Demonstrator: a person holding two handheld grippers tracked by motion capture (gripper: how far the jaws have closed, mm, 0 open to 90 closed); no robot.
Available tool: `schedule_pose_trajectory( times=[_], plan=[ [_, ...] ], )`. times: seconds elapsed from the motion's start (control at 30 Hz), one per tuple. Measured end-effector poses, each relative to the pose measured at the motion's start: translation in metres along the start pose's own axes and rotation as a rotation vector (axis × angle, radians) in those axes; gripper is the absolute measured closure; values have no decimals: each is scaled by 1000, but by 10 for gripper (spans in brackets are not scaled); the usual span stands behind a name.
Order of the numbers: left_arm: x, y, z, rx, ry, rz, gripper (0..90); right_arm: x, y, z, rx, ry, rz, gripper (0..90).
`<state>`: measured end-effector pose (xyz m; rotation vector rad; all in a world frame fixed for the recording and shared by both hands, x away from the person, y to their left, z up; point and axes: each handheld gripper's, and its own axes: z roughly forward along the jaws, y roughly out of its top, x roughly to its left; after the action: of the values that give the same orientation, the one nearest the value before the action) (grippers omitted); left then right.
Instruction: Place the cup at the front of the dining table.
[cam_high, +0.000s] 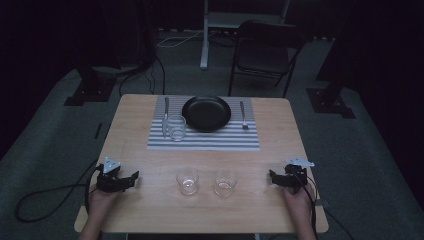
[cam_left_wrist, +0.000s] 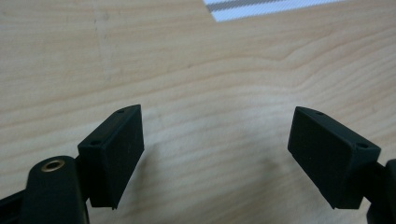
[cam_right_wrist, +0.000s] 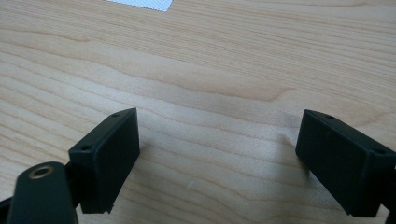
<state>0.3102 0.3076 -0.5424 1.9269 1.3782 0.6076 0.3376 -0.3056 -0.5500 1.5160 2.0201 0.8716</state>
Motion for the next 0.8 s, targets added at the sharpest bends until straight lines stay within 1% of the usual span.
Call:
schedule_pose_trajectory(
  times=[0.1, 0.17, 0.27, 0.37, 0.5, 0.57, 0.63, 0.7, 0.8],
  plan=[
    [3, -3, -7, -10, -6, -16, 191, 0, 0, 0, 0, 0, 0, 130],
    [4, -5, -11, -22, -3, -20, 191, 0, 0, 0, 0, 0, 0, 130],
    [6, -8, -16, -16, 11, -28, 191, 0, 0, 0, 0, 0, 0, 130],
    [9, -12, -21, -13, 21, -49, 191, 0, 0, 0, 0, 0, 0, 130],
    [12, -17, -27, -14, 35, -57, 191, 0, 0, 0, 0, 0, 0, 130],
    [14, -19, -29, -7, 43, -58, 191, 0, 0, 0, 0, 0, 0, 130],
    [16, -21, -32, -7, 44, -68, 191, 0, 0, 0, 0, 0, 0, 130],
    [18, -24, -34, -5, 53, -77, 191, 0, 0, 0, 0, 0, 0, 130],
    [20, -27, -36, 0, 52, -85, 191, 0, 0, 0, 0, 0, 0, 130]
  ],
)
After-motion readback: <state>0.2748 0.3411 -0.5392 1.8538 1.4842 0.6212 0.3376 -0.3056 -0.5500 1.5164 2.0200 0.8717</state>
